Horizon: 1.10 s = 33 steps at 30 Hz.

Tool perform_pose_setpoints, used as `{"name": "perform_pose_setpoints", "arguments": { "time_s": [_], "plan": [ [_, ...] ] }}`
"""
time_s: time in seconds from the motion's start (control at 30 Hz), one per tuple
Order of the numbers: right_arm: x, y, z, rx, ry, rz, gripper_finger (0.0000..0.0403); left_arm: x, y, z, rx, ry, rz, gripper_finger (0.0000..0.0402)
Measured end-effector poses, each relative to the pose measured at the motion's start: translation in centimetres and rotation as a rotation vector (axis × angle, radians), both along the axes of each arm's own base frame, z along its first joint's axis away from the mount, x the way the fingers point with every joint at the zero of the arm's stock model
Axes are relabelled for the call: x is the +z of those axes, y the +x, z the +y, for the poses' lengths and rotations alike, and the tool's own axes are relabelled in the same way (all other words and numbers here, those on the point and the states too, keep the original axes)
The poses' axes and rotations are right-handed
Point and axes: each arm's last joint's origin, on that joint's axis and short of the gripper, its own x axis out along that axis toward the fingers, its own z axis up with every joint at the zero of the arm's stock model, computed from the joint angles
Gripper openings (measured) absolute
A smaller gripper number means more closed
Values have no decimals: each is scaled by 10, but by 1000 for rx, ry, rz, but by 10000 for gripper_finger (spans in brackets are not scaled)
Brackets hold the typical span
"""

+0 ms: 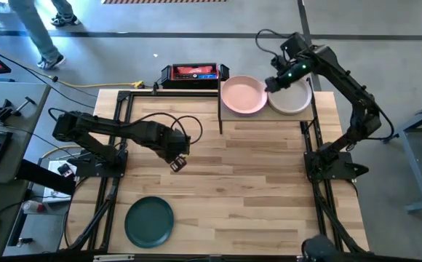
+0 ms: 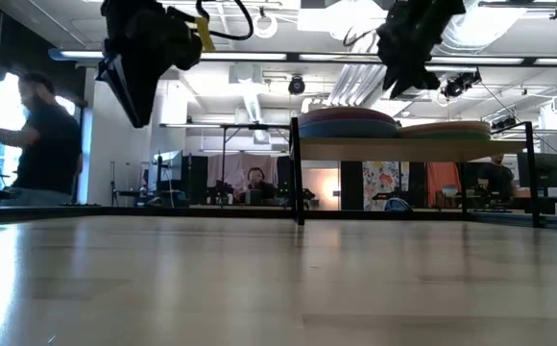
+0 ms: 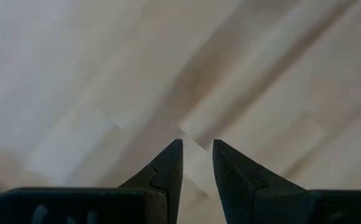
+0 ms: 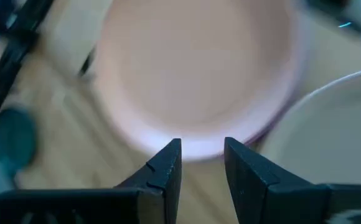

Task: Place and stack plates onto a shelf
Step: Stack the green plate on the light orange stacked plates on the shelf

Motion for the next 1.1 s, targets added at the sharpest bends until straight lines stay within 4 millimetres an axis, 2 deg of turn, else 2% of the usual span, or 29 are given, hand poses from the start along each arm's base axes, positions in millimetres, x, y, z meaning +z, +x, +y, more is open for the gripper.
{"name": "perform_pose_setpoints", "arguments": {
  "time_s": [0.1,0.33,0.73,0.9,1.0,1.1],
  "plan": [
    [2,5,15,110,56,17,101,0,-1,-9,-7,-73,2,76],
    [-6,18,49,334,126,122,101,0,-5,-39,-159,-76,16,76],
    [-6,44,85,499,122,136,101,0,-23,-97,-623,-4,41,76],
    [-6,51,96,547,119,139,101,0,-32,-115,-698,-1,41,76],
    [-6,54,101,570,117,141,101,-8,-38,-123,-725,-1,49,76],
    [-6,56,106,591,116,142,101,-24,-47,-127,-724,-39,95,76]
  ]
}}
